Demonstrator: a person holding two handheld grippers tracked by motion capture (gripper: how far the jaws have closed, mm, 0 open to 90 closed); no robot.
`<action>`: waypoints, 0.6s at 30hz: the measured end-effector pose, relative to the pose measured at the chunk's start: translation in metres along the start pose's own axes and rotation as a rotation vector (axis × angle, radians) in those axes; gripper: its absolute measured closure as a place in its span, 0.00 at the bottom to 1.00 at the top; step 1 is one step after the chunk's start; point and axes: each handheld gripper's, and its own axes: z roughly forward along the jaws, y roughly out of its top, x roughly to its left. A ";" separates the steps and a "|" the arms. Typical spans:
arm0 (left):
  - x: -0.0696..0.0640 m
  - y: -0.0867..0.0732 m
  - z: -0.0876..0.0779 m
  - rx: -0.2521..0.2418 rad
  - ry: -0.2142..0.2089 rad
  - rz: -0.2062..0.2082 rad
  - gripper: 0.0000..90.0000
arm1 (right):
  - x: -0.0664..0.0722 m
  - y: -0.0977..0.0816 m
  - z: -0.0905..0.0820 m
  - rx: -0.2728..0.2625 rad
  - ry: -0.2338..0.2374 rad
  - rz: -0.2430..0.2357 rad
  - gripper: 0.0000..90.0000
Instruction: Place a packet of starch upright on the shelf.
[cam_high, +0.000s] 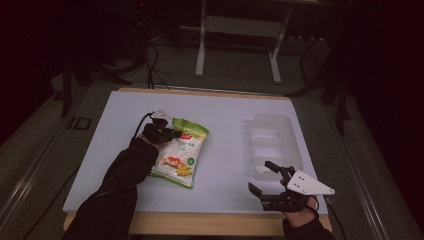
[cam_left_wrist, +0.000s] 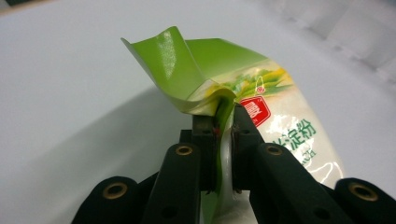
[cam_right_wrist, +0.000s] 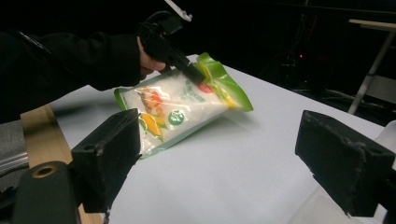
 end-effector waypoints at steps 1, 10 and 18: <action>-0.002 0.001 -0.003 -0.005 -0.005 0.007 0.95 | 0.000 0.000 0.000 0.002 0.001 0.003 0.16; -0.024 0.010 -0.027 -0.072 -0.010 0.051 0.95 | -0.002 0.003 -0.003 -0.013 -0.006 0.026 0.16; -0.042 0.009 -0.042 -0.126 -0.021 0.089 0.95 | -0.005 0.005 -0.007 -0.025 -0.030 0.032 0.11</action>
